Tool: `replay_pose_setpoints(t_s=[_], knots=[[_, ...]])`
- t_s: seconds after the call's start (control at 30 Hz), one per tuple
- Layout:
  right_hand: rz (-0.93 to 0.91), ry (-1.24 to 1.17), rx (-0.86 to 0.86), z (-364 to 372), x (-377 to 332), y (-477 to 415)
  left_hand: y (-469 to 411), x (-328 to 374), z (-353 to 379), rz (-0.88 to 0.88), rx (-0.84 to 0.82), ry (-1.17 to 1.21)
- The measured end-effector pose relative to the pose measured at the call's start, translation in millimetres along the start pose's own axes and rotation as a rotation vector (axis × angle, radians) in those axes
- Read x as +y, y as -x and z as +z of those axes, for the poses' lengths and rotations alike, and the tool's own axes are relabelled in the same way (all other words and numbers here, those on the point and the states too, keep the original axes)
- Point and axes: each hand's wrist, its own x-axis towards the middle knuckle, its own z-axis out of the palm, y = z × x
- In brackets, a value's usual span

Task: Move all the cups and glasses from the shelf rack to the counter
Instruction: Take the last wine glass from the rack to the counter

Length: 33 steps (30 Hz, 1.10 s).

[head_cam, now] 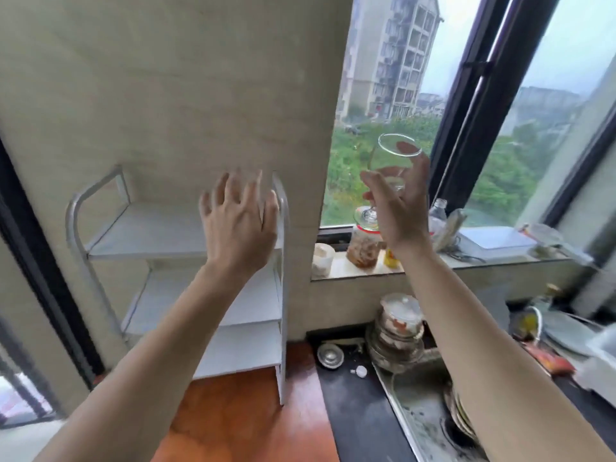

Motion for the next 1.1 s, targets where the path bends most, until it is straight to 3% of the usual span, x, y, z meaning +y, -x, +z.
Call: replay_pose_setpoints(t_s=[0.1,0.27,0.63,1.1], knots=[[0.054,0.11,0.106,-73,28,16,12,61,26,0.103,-0.009,0.094],[0.162,0.289,0.243,-200,59,62,66,164,77,0.244,-0.245,0.194],[0.364,0.524,0.512,-578,53,206,283,505,149,0.683,-0.639,0.217],[0.547,0.705,1.076,-913,33,363,493,847,176,1.124,-0.76,0.535]])
